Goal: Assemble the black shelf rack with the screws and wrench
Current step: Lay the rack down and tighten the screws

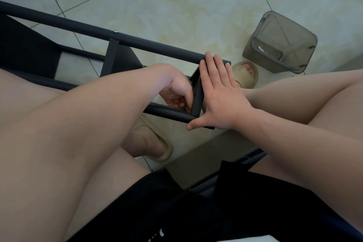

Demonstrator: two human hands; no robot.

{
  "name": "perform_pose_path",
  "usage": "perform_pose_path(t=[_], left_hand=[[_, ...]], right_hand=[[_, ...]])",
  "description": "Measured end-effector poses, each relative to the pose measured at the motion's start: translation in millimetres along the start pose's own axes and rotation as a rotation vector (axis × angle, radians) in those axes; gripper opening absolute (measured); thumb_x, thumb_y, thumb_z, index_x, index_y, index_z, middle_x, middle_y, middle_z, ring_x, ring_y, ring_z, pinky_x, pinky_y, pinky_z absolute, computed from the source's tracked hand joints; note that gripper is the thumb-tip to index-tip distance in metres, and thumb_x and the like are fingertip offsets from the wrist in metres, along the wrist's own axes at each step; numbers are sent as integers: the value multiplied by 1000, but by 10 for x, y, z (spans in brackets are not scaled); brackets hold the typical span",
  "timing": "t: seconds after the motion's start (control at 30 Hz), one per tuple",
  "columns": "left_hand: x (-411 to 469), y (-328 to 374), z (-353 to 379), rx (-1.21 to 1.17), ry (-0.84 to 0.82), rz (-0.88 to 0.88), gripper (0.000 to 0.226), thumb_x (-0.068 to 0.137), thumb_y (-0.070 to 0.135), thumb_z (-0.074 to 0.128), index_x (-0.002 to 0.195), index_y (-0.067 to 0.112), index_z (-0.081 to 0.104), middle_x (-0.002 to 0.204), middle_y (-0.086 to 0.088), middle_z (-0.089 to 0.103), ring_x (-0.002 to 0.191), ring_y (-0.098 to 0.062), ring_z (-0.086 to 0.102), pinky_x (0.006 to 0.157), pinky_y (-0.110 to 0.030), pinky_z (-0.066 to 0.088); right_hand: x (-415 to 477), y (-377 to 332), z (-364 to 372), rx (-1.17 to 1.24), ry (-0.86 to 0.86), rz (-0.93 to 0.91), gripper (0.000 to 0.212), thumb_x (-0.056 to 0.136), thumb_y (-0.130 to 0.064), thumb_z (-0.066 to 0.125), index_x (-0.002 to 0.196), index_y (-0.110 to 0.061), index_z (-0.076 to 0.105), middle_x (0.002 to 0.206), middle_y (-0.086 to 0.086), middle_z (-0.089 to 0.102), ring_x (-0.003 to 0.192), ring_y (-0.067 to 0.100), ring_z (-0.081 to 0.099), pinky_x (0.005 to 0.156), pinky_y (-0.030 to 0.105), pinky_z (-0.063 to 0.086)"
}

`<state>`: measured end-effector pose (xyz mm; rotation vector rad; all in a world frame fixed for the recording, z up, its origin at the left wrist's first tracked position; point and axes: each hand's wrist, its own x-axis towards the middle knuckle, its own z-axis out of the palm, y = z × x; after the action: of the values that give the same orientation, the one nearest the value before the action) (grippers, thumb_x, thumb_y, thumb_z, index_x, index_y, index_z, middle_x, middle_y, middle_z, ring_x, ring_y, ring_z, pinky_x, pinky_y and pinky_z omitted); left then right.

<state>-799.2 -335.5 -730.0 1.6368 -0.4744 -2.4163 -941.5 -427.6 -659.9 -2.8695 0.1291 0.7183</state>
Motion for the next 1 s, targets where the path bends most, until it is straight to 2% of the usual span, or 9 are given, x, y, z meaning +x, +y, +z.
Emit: perform_pose_path(t=[0.1,0.23,0.37,0.43,0.57,0.7,1.0], left_hand=[[2,-5,-7,-13,-11,4,31,89,2,63,69,21,75,69,4,63,61,-8,53,64,-21,46],[0,-37,-31,-29,23,-31,20,88,8,66,78,21,76,75,5,66,63,-8,54,64,-21,45],[-1,-64,-28,-19,1,-68,23,89,19,68,70,23,79,77,7,69,59,-7,50,54,-17,42],[20,-46,-11,5,4,-74,26,90,15,66,67,21,77,71,6,66,55,-6,48,52,-17,39],[8,3,7,51,20,-71,14,92,11,64,80,16,68,67,6,64,55,-5,47,54,-17,35],[-11,16,6,59,15,-51,11,92,7,63,84,14,67,67,5,64,55,-6,47,55,-18,36],[-8,14,-8,37,-13,-21,17,91,5,63,79,16,69,66,5,64,55,-5,51,56,-18,38]], right_hand=[[-3,1,-3,2,0,-2,162,51,-95,61,157,-1,-17,164,17,-30,152,33,-27,123,45,-17],[-1,0,-4,6,-4,-3,162,51,-96,61,157,-1,-18,164,16,-30,152,33,-27,123,46,-15],[1,0,-3,5,-5,-3,162,51,-96,61,157,-2,-19,163,16,-32,151,33,-29,123,45,-16],[3,1,-2,7,-7,-1,162,51,-96,60,157,-2,-19,163,15,-32,151,33,-29,123,45,-17],[5,2,2,12,-7,-3,163,51,-96,61,157,-2,-19,163,16,-32,151,33,-29,123,46,-16],[6,1,7,9,-1,-3,163,51,-96,61,157,-2,-18,163,16,-31,152,33,-27,123,46,-16],[13,5,24,5,2,-1,163,49,-97,58,157,-1,-17,164,17,-29,152,34,-26,124,47,-14]])
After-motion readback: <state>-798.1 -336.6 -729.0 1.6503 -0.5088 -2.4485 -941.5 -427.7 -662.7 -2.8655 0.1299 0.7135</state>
